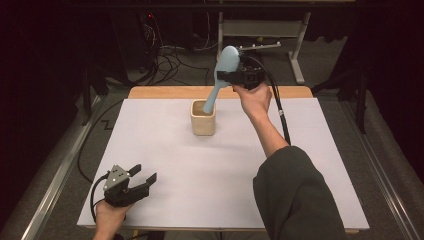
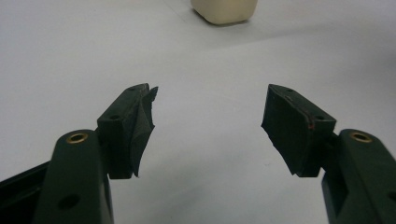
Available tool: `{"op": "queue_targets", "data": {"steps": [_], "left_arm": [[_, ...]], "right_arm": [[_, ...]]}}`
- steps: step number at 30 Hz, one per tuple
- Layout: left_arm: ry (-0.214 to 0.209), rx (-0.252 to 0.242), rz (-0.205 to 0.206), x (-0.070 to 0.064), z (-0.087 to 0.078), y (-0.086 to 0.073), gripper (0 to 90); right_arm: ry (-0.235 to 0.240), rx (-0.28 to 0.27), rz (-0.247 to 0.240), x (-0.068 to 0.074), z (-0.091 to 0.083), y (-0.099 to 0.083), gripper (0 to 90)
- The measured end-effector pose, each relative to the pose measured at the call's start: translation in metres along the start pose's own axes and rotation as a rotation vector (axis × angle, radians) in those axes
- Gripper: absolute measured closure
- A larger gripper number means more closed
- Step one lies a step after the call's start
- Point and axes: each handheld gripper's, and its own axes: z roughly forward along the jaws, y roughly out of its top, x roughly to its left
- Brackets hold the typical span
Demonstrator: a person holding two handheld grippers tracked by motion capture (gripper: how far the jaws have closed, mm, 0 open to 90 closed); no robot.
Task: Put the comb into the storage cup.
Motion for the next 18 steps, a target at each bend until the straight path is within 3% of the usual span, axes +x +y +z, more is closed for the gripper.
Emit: {"op": "queue_targets", "data": {"steps": [18], "left_arm": [[-0.006, -0.004, -0.002, -0.001, 0.001, 0.0, 34.1]], "right_arm": [[-0.027, 0.03, -0.012, 0.002, 0.02, -0.01, 55.4]]}}
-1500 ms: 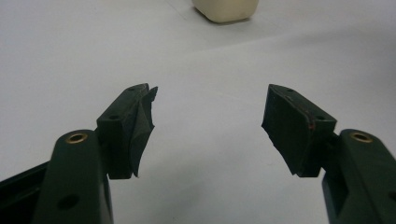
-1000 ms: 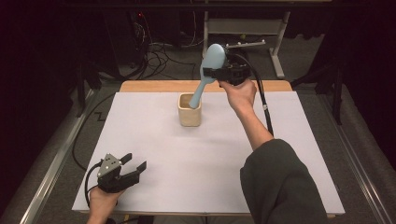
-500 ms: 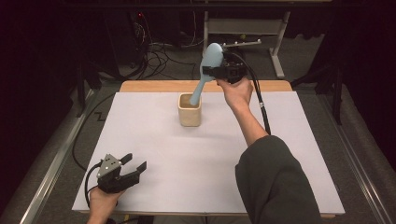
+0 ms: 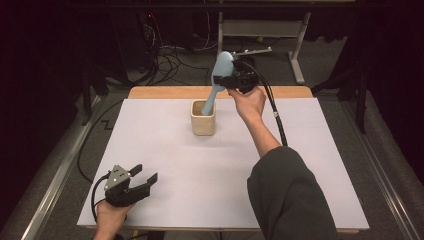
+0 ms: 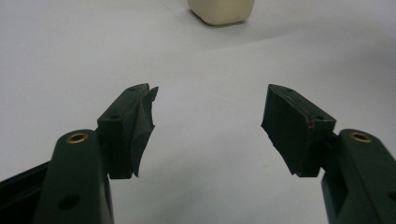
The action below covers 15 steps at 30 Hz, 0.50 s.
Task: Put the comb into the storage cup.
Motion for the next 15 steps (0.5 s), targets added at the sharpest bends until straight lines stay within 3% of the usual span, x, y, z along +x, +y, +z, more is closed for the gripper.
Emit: {"op": "queue_targets", "data": {"steps": [15], "left_arm": [[-0.005, 0.001, -0.004, 0.0, 0.0, 0.0, 34.2]], "right_arm": [[-0.007, 0.037, -0.016, 0.002, 0.014, -0.01, 55.2]]}}
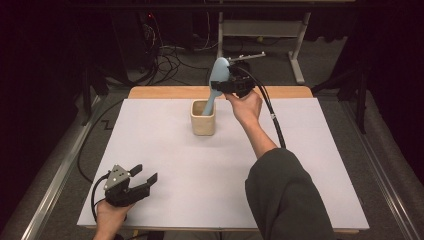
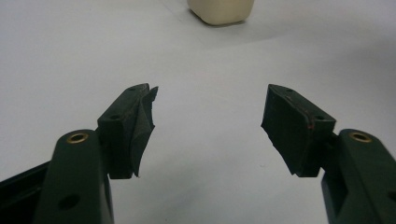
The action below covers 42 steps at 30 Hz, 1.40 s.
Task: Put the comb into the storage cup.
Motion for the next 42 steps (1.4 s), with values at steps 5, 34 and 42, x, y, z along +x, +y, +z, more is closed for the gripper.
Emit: {"op": "queue_targets", "data": {"steps": [5, 34, 42], "left_arm": [[0.0, 0.005, 0.003, 0.0, 0.0, 0.0, 34.2], [-0.004, 0.01, 0.01, 0.001, 0.001, -0.001, 34.4], [-0.024, 0.001, -0.018, 0.003, 0.0, -0.001, 34.4]], "right_arm": [[0.01, 0.008, -0.003, 0.002, 0.004, -0.003, 55.1], [-0.003, 0.027, -0.004, 0.006, 0.02, -0.016, 54.3], [-0.007, 0.035, -0.002, 0.007, 0.026, -0.019, 54.2]]}}
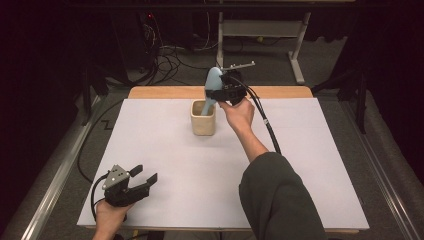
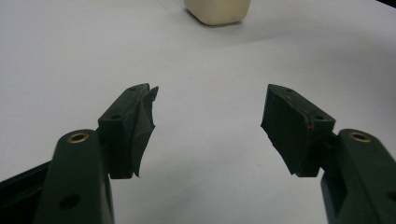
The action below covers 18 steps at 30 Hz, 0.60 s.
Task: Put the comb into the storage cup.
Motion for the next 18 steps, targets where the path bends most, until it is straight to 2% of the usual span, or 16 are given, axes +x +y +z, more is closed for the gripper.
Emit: {"op": "queue_targets", "data": {"steps": [18], "left_arm": [[0.004, 0.002, 0.007, -0.0002, 0.0006, -0.0002, 34.4]], "right_arm": [[-0.003, 0.02, -0.001, 0.0003, 0.0081, -0.0075, 53.2]]}}
